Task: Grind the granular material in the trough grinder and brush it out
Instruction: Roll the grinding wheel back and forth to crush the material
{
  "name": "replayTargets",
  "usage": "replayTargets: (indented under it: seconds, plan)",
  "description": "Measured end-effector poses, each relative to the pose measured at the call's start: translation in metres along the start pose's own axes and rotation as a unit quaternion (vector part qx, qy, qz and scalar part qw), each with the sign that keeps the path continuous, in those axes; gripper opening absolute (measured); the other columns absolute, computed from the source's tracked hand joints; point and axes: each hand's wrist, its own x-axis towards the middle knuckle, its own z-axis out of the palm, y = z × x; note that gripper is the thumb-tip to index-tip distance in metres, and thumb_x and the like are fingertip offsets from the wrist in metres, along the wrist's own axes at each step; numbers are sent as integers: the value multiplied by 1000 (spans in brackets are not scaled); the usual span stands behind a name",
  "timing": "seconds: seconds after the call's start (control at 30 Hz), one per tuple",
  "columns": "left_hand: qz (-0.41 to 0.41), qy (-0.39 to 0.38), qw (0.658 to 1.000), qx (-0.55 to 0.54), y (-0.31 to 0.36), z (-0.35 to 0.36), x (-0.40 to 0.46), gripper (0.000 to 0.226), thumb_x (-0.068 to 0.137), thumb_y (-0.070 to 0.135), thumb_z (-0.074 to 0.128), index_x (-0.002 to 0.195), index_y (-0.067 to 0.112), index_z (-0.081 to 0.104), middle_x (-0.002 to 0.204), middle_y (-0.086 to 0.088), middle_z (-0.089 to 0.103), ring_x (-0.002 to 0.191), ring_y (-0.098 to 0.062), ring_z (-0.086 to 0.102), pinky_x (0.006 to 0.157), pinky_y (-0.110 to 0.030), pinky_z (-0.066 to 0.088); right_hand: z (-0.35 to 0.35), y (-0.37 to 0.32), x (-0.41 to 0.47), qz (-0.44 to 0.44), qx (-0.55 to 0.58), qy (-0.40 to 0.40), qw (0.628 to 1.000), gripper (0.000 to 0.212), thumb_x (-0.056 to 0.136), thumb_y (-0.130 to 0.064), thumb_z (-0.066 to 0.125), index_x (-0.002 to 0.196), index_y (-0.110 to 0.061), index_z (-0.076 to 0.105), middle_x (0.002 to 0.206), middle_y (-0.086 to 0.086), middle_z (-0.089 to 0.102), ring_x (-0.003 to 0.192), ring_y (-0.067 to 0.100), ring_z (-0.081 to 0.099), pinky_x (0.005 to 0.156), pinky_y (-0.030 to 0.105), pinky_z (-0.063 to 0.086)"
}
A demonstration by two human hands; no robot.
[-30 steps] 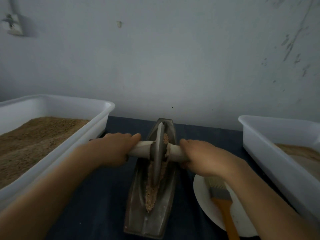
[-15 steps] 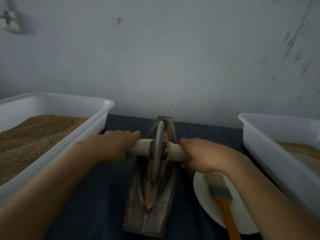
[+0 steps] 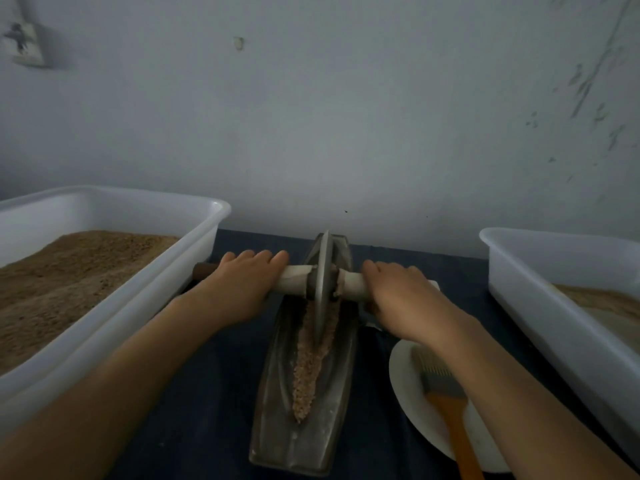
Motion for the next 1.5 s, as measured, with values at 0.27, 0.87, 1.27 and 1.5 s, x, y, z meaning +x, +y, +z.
replayTargets:
  seconds: [0.27,0.87,1.27,1.5]
  plan:
    - [68,-245,965,-64,0,-51,-32,34,92,24,54,99,35,23,93,12,44,88,-6,45,81,-21,36,-51,-17,-29,-41,89,-226,969,35,91,-29,58,118,-14,43,113,4,52,89,13,45,66,24,36]
    - [-17,82,996,12,3,11,6,39,88,18,53,122,24,35,117,4,44,107,-17,44,94,-33,33,10,1,5,22,-13,67,997,29,83,-12,56,110,-14,44,107,3,51,97,22,46,73,33,27]
    - [45,-165,983,-69,-1,-33,-15,38,90,22,56,120,25,34,113,2,52,99,-14,52,88,-29,42,-31,-5,-12,-23,81,-159,984,26,91,-27,57,110,-13,45,104,4,54,83,14,48,56,23,32]
    - [93,-314,938,-113,-8,-67,-36,23,90,23,57,100,29,37,84,14,47,73,0,46,63,-12,35,-64,-14,-31,-62,126,-285,948,31,87,-37,61,110,-19,52,97,-3,57,86,11,56,75,28,47]
